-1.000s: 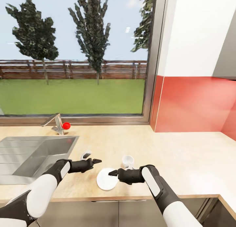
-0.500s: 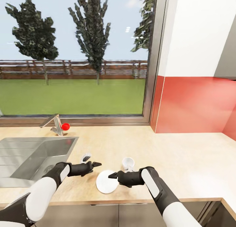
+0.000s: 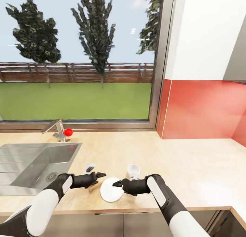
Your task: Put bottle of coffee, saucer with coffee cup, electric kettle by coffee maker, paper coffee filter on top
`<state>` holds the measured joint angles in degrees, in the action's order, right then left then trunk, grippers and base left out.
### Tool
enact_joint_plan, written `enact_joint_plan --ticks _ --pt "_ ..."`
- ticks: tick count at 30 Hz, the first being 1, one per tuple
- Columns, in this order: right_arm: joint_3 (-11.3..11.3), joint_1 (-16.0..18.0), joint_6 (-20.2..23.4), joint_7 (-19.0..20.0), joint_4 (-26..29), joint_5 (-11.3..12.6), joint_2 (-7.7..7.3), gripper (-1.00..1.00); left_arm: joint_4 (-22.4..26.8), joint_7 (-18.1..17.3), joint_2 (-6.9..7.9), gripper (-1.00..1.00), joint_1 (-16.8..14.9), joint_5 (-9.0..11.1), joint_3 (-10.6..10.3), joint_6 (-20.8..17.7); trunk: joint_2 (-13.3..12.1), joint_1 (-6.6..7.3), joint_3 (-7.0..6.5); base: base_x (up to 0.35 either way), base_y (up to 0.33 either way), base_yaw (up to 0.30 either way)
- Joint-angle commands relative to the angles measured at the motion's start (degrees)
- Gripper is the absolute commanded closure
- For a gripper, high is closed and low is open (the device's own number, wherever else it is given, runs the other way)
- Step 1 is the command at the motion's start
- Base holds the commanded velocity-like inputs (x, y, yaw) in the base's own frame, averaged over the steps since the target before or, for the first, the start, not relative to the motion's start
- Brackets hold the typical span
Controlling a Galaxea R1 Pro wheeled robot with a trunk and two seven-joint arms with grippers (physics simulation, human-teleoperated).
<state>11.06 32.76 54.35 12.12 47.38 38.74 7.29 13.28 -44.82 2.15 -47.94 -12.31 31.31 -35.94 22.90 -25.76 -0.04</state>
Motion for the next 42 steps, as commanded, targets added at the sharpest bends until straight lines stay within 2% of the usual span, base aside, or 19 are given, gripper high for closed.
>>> enact_joint_plan --ticks 1,8,13,16,21,42 --pt "0.0 0.0 0.1 0.5 0.0 -0.6 0.01 -1.0 0.0 -0.2 -0.15 -1.0 0.0 -1.3 -0.1 -0.6 0.0 -0.03 0.04 0.0 0.0 0.0" --pt "0.0 0.0 0.1 0.5 0.0 -0.6 0.16 -1.0 0.1 -0.2 -1.22 -1.0 0.0 -1.2 0.1 -2.9 0.0 -0.03 0.04 0.0 0.0 0.0" --pt "0.0 0.0 0.1 0.6 -1.8 -0.6 1.22 -1.0 0.0 -0.3 -2.5 -1.0 0.0 -1.1 0.1 -3.2 0.0 -0.03 0.04 0.0 0.0 0.0" --pt "0.0 0.0 0.1 0.6 -2.2 -0.6 1.31 -1.0 -0.4 -0.2 -2.97 -1.0 0.0 0.2 0.1 -3.3 0.0 -0.03 0.04 0.0 0.0 0.0" --pt "0.0 0.0 0.1 0.6 -2.3 -0.6 1.32 -1.0 -1.3 -0.2 -3.06 -1.0 0.0 1.7 0.0 -3.3 0.0 -0.03 0.04 0.0 0.0 0.0" --pt "0.0 0.0 0.1 0.6 -2.5 -0.6 1.33 -1.0 -1.7 -0.3 -3.37 -1.0 0.0 1.8 0.0 -3.3 0.0 -0.03 0.04 0.0 0.0 0.0"
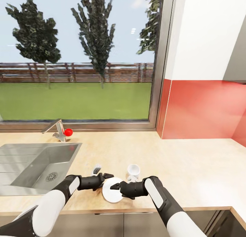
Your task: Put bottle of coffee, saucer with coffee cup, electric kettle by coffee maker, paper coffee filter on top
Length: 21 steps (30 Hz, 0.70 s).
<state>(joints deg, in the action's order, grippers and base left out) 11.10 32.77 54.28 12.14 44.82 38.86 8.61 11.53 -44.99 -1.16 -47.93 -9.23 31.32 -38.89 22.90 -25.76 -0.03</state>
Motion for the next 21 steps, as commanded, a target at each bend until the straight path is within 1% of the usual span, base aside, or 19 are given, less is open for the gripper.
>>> enact_joint_plan --ticks 1,5,18,19,21 --pt "0.0 0.0 0.1 0.5 0.0 -0.7 0.0 -1.0 0.1 -0.1 -0.23 -1.0 0.0 -1.2 0.0 -0.4 0.0 -0.03 0.04 0.0 0.0 0.0" --pt "0.0 0.0 0.1 0.5 0.0 -0.7 0.0 -1.0 0.1 -0.1 -0.73 -1.0 0.0 -1.3 0.0 -0.4 0.0 -0.03 0.04 0.0 0.0 0.0" --pt "0.0 0.0 0.1 0.5 0.0 -0.7 0.0 -1.0 0.1 -0.2 -1.35 -1.0 0.0 -1.3 0.0 -0.4 0.0 -0.03 0.04 0.0 0.0 0.0" --pt "0.0 0.0 0.1 0.5 -0.4 -0.7 0.0 -1.0 0.1 -0.2 -1.38 1.0 0.0 -1.3 0.0 -0.4 0.0 -0.03 0.04 0.0 0.0 0.0" --pt "0.0 0.0 0.1 0.5 -1.2 -0.7 0.0 -1.0 0.1 -0.2 -1.38 1.0 0.0 -1.3 0.0 -0.4 0.0 -0.03 0.04 0.0 0.0 0.0"
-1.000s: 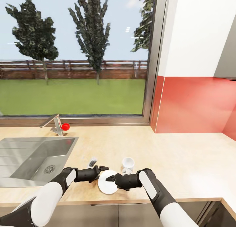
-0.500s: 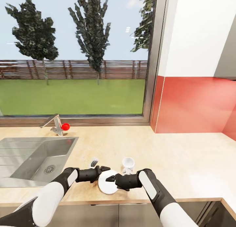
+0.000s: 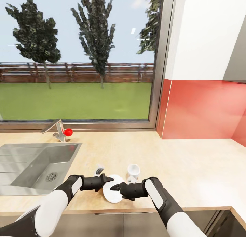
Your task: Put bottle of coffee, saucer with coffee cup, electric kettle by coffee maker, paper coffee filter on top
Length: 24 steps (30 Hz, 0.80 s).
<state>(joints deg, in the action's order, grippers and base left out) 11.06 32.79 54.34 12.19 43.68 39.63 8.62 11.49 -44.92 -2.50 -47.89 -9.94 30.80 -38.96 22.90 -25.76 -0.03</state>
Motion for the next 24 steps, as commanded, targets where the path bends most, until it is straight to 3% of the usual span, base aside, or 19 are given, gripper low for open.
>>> enact_joint_plan --ticks 1,16,18,24 --pt "0.0 0.0 0.1 0.5 -0.2 -1.5 -0.01 -1.0 0.1 -0.3 0.0 1.0 0.0 -0.6 0.4 -0.3 0.0 -0.03 0.04 0.0 0.0 0.0" --pt "0.0 0.0 0.1 0.6 0.5 -1.4 -0.01 -1.0 1.0 -0.2 1.06 1.0 -0.1 -0.8 0.5 -0.3 0.0 -0.03 0.04 0.0 0.0 0.0" --pt "0.0 0.0 0.1 0.6 0.5 -1.4 0.22 -1.0 1.1 -0.1 2.06 1.0 -0.4 -0.9 0.4 -0.3 0.0 -0.03 0.04 0.0 0.0 0.0" --pt "0.0 0.0 0.1 0.6 0.6 -1.4 0.59 -1.0 1.2 -0.2 7.74 1.0 -1.0 -0.7 0.4 -0.2 0.0 -0.03 0.04 0.0 0.0 0.0"
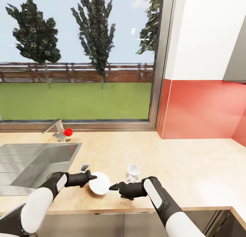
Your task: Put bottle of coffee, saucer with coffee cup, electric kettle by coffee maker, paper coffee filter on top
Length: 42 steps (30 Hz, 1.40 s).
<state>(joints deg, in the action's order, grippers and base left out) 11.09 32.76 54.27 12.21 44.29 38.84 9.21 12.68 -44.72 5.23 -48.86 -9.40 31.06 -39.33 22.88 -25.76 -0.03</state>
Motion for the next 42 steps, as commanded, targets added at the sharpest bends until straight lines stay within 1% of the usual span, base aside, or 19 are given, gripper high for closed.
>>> enact_joint_plan --ticks 1,2,4,5,6,9,11,14,16,21,31,35,36,37,38,40,42 --pt "0.0 0.0 0.1 0.5 0.0 -0.6 0.01 -1.0 0.1 -0.4 0.66 1.0 0.0 -1.3 0.1 0.1 0.0 -0.03 0.03 0.0 0.0 0.0" --pt "0.0 0.0 0.1 0.5 0.0 -0.6 0.02 -1.0 0.3 -0.4 1.73 1.0 -0.1 -1.2 0.1 0.1 0.0 -0.03 0.03 0.0 0.0 0.0" --pt "0.0 0.0 0.1 0.5 0.0 -0.6 0.02 -1.0 1.1 -0.4 2.53 1.0 0.0 -1.2 0.1 0.1 0.0 -0.03 0.03 0.0 0.0 0.0" --pt "0.0 0.0 0.1 0.5 0.0 -0.6 0.05 -1.0 2.7 -0.6 2.99 1.0 0.0 -1.2 0.1 0.1 0.0 -0.03 0.03 0.0 0.0 0.0" --pt "0.0 0.0 0.1 0.5 0.0 -0.6 0.08 -1.0 3.7 -0.7 3.12 1.0 0.0 -1.2 0.1 -0.1 0.0 -0.03 0.03 0.0 0.0 0.0" --pt "0.0 0.0 0.1 0.5 1.2 -0.6 0.1 -1.0 4.8 -0.9 3.19 1.0 -0.1 -1.2 0.1 -2.0 0.0 -0.03 0.03 -0.052 0.0 0.0" --pt "-0.1 0.0 0.1 0.5 2.6 -0.6 0.11 -1.0 6.0 -1.8 3.2 1.0 -0.1 -1.2 0.1 -3.1 0.0 -0.03 0.03 -0.244 0.0 0.0" --pt "-0.1 0.0 0.1 0.4 3.6 -0.6 0.11 -1.0 7.4 -3.6 3.21 1.0 0.0 -1.2 0.1 -3.6 0.0 -0.03 0.03 -0.304 0.0 0.0" --pt "-0.1 0.0 0.1 0.5 4.3 -0.6 0.11 -1.0 8.7 -5.6 3.23 1.0 0.0 -1.1 0.1 -3.8 0.0 -0.03 0.03 -0.33 0.0 0.0" --pt "0.0 0.0 0.1 0.5 4.6 -0.6 0.11 -1.0 9.0 -8.1 3.2 1.0 0.0 -1.1 0.1 -3.9 0.0 -0.03 0.03 -0.336 0.0 0.0" --pt "0.0 0.0 0.1 0.6 4.6 -0.6 0.11 -1.0 9.1 -8.6 3.23 1.0 -0.1 -1.1 0.1 -3.9 0.0 -0.03 0.03 -0.338 0.0 0.0" --pt "0.1 0.0 0.0 0.6 4.4 -0.6 0.18 -1.0 9.9 -9.1 3.36 1.0 -0.1 -1.1 0.1 -3.9 0.0 -0.03 0.03 -0.338 0.0 0.0" --pt "0.2 0.0 0.0 0.6 4.2 -0.6 0.31 -1.0 10.0 -9.8 3.37 1.0 0.0 -1.1 0.1 -3.9 0.0 -0.03 0.03 -0.338 0.0 0.0" --pt "2.8 0.0 0.1 0.6 3.4 -0.7 0.77 -1.0 10.2 -13.1 3.38 1.0 -0.1 -1.1 0.1 -3.9 0.0 -0.03 0.03 -0.338 0.0 0.0" --pt "4.2 0.0 0.1 0.6 2.1 -0.7 0.79 -1.0 10.3 -13.9 3.39 1.0 -0.1 -1.1 0.1 -4.0 0.0 -0.03 0.03 -0.338 0.0 0.0" --pt "5.4 -0.1 0.1 0.6 -0.9 -0.8 0.79 -1.0 10.4 -14.5 3.39 1.0 -0.1 -1.1 0.1 -4.2 0.0 -0.03 0.03 -0.338 0.0 0.0" --pt "6.0 -0.1 0.1 0.6 -4.9 -0.8 0.79 -1.0 10.4 -14.8 3.39 1.0 -0.1 -1.1 0.1 -4.4 0.0 -0.03 0.03 -0.315 0.0 0.0"
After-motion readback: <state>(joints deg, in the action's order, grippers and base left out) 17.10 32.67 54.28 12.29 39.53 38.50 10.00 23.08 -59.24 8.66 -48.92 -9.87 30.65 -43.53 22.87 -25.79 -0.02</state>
